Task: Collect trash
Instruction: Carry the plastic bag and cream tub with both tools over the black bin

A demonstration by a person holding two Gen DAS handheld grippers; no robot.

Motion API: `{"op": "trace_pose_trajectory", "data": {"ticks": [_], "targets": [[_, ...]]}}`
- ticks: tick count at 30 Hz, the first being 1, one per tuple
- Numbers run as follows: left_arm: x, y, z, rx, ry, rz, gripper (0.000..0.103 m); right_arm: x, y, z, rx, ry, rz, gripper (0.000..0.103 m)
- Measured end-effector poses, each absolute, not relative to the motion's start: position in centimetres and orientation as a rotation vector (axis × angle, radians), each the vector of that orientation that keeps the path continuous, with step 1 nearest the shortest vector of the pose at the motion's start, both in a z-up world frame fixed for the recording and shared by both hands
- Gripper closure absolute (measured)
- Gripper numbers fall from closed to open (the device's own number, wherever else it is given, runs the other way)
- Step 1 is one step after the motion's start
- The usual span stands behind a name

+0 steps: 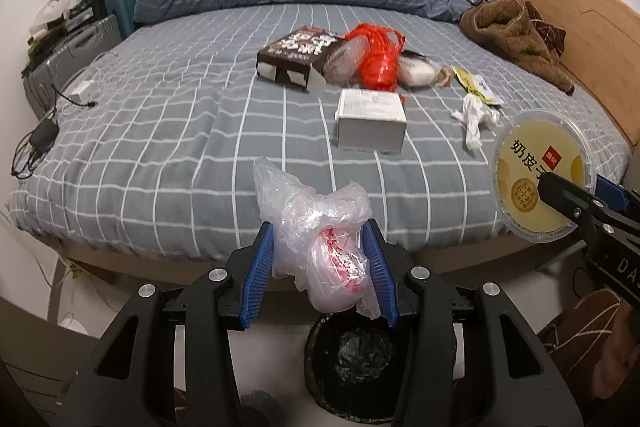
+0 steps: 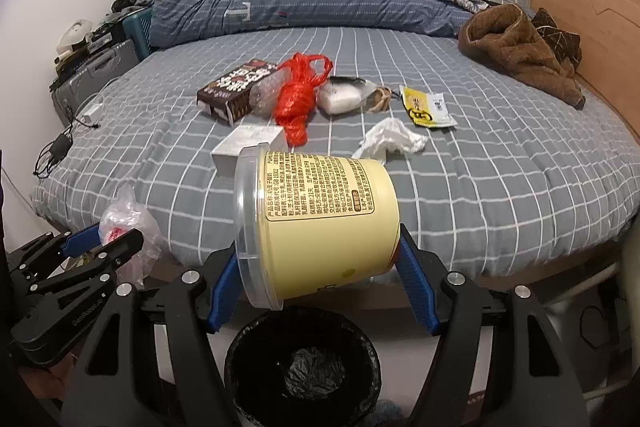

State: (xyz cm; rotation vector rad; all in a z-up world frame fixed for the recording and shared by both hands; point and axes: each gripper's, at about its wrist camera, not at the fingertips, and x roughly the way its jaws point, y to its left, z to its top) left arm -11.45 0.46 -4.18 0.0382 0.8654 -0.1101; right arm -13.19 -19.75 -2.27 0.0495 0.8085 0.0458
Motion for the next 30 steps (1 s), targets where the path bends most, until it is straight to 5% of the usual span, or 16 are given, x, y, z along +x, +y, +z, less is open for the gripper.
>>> {"op": "trace_pose_trajectory", "data": {"ticks": [30], "targets": [[-18.2,2.9,-8.5,0.058,1.003,-0.059,0.058,-19.4,-18.5,-8.6,0.022,1.024,0.048,0.037]]}}
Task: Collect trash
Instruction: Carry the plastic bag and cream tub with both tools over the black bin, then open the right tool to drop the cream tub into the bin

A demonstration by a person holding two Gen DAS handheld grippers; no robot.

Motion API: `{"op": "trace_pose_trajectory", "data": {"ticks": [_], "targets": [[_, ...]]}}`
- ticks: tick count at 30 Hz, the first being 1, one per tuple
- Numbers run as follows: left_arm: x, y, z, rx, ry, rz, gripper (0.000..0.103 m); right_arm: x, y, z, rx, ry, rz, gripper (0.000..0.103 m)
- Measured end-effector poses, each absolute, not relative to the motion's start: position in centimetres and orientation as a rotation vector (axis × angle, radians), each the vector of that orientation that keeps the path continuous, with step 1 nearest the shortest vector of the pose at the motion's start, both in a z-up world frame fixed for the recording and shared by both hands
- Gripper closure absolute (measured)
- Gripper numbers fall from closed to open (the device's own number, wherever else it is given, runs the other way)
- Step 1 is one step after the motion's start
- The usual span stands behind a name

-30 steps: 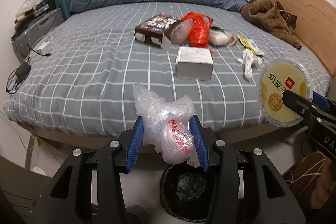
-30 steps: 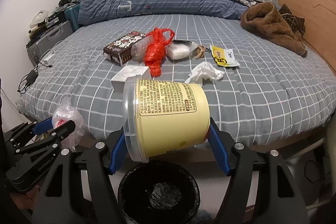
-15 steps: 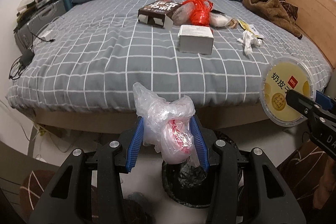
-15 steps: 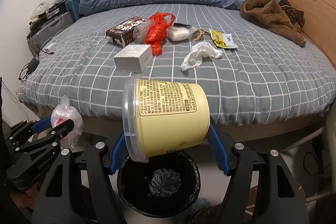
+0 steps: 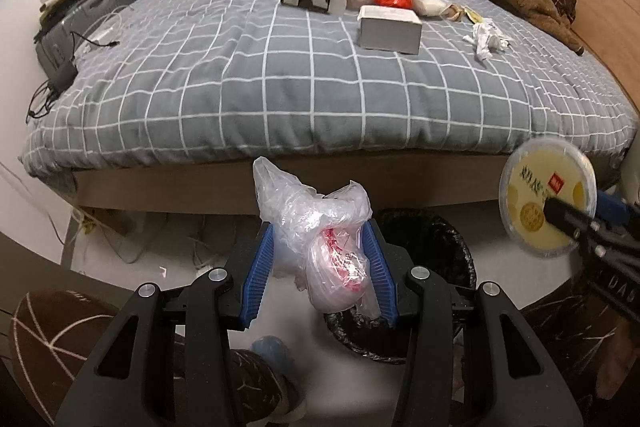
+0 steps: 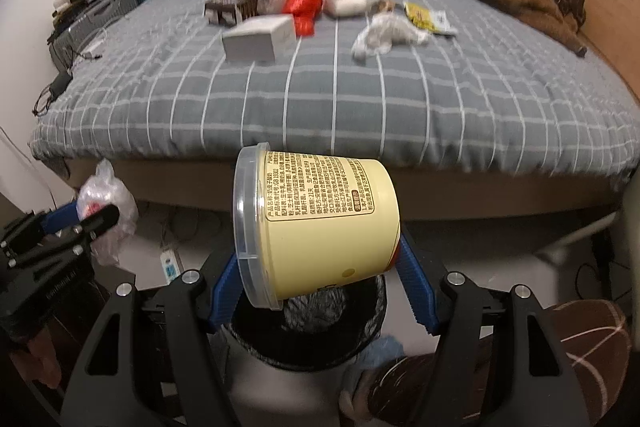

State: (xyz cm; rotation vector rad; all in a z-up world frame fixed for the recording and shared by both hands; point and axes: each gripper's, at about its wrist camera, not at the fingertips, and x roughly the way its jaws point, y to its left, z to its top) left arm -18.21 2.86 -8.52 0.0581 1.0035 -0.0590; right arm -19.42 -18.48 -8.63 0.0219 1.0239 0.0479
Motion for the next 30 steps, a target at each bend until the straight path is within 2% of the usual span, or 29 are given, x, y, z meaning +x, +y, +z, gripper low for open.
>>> {"op": "trace_pose_trajectory", "data": {"ticks": [19,30], "targets": [[-13.1,3.0,-17.9,0.050,1.215,-0.049,0.058,-14.7,-17.3,-18.6,0.001,1.256,0.062,0.037],[-11.4,3.9,-20.1,0.038,1.270,-0.027,0.058,-13.0,-15.5,-22.2,0.001,1.364,0.097,0.037]]}}
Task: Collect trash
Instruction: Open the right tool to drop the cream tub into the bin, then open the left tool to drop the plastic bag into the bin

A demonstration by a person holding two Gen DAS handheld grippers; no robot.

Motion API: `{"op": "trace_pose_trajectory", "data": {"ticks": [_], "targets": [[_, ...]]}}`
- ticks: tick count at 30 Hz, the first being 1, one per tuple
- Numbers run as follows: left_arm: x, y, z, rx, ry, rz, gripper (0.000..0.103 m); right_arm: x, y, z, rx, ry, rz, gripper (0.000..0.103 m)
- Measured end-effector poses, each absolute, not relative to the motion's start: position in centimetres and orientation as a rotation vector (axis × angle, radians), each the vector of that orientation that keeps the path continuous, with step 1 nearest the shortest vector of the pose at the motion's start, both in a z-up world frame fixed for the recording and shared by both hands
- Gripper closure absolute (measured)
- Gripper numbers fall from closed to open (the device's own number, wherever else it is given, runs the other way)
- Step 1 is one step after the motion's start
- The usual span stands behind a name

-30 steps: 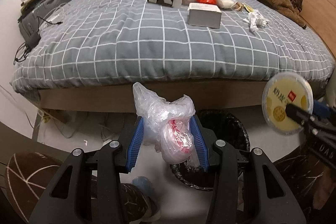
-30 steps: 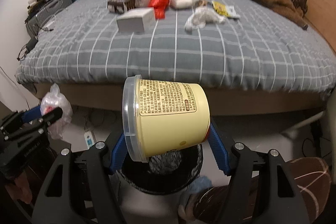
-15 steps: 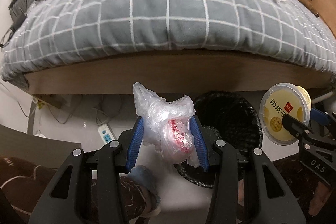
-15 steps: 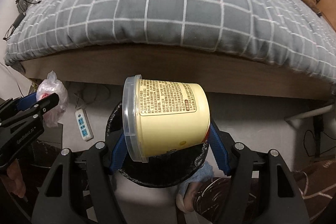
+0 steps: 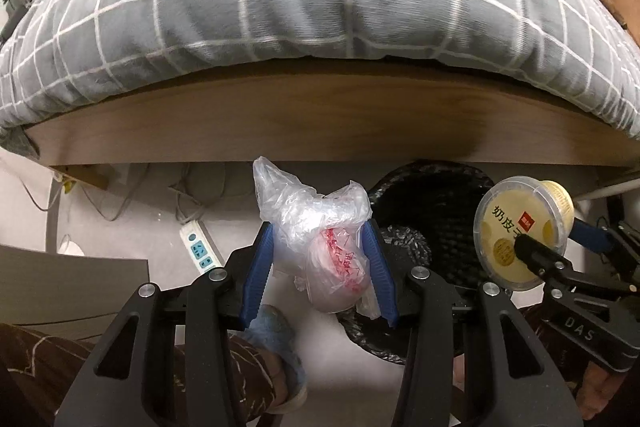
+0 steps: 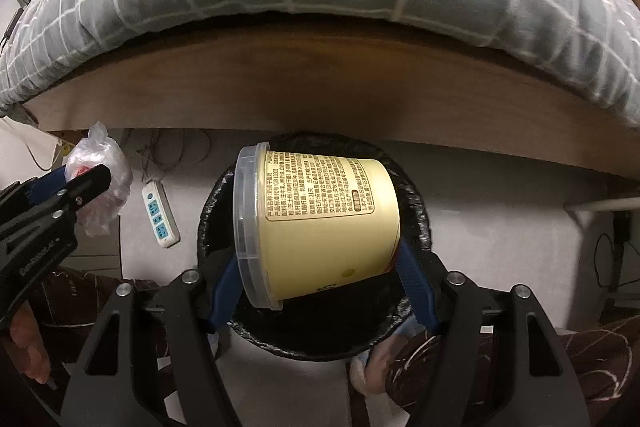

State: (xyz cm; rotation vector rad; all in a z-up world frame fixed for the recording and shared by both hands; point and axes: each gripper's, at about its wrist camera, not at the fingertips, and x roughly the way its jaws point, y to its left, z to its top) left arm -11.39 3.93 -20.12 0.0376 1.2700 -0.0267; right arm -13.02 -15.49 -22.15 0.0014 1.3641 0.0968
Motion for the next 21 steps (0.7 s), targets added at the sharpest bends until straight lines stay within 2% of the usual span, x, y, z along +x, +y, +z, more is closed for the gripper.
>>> {"op": "trace_pose_trajectory", "data": {"ticks": [11,12,14,19,21], "targets": [[-11.5,6.1,-20.4,0.011,1.289,0.010,0.058,-12.8,-13.7,-23.0,-0.068,1.375,0.096,0.035],[-11.5,6.1,-20.5,0.010,1.290,0.007,0.058,-12.9,-13.7,-23.1,-0.075,1.373,0.085,0.034],[-11.4,5.9,-20.6,0.010,1.291,0.001,0.058,-12.9,-13.7,-23.2,-0.080,1.354,0.061,0.019],[-11.1,4.4,-20.9,0.030,1.296,-0.023,0.058,-12.8,-15.0,-22.6,-0.085,1.323,0.021,0.008],[-10.8,3.5,-21.0,0.038,1.295,-0.032,0.058,-12.4,-15.9,-22.4,-0.088,1.318,0.013,0.008]]}}
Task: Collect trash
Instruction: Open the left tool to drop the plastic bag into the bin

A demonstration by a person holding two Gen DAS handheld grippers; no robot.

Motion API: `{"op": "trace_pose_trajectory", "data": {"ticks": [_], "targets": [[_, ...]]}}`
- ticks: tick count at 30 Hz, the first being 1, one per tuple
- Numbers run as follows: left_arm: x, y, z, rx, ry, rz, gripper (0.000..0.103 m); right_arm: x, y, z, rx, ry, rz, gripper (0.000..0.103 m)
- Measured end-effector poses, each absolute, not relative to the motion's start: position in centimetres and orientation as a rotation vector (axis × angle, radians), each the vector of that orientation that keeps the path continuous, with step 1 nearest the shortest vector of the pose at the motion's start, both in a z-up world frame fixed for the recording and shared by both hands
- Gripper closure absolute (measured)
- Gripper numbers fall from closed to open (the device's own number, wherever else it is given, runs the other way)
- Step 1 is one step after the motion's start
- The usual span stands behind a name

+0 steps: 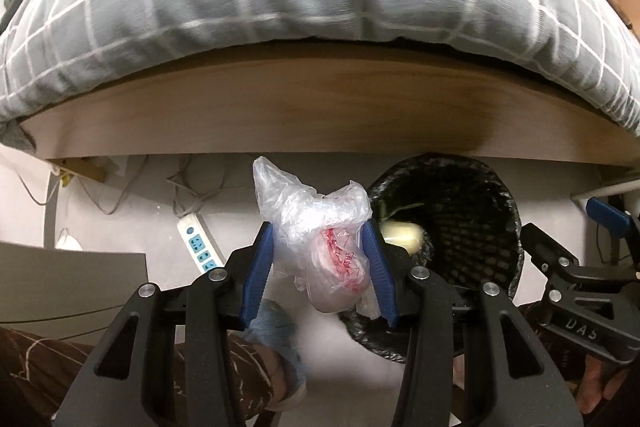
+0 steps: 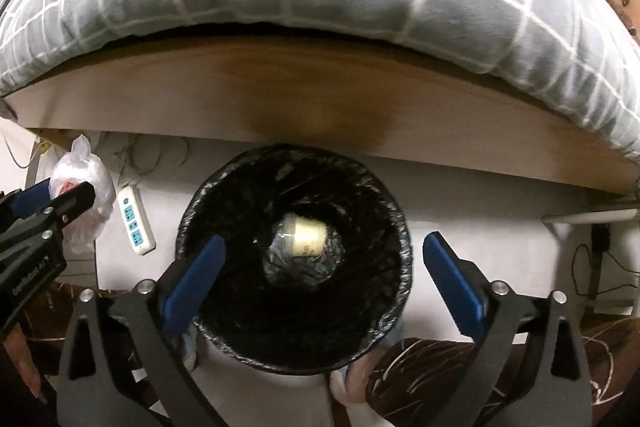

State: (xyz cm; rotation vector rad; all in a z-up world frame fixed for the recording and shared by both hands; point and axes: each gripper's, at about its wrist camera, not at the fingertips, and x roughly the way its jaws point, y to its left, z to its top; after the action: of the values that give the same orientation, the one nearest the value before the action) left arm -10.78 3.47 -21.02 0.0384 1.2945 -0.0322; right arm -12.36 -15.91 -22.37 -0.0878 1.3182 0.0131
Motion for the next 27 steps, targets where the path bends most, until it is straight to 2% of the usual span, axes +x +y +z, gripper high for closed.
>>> {"op": "trace_pose_trajectory", "data": {"ticks": [20,27], "targets": [[-9.6,-7.3,-22.5,0.133,1.311,-0.191,0.058,-14.1,-25.4,-22.0,0.015,1.277,-0.129,0.008],[-9.9,-8.9,-22.7,0.141,1.318,-0.217,0.058,-14.3,-26.9,-22.1,0.033,1.268,-0.156,0.008]]}}
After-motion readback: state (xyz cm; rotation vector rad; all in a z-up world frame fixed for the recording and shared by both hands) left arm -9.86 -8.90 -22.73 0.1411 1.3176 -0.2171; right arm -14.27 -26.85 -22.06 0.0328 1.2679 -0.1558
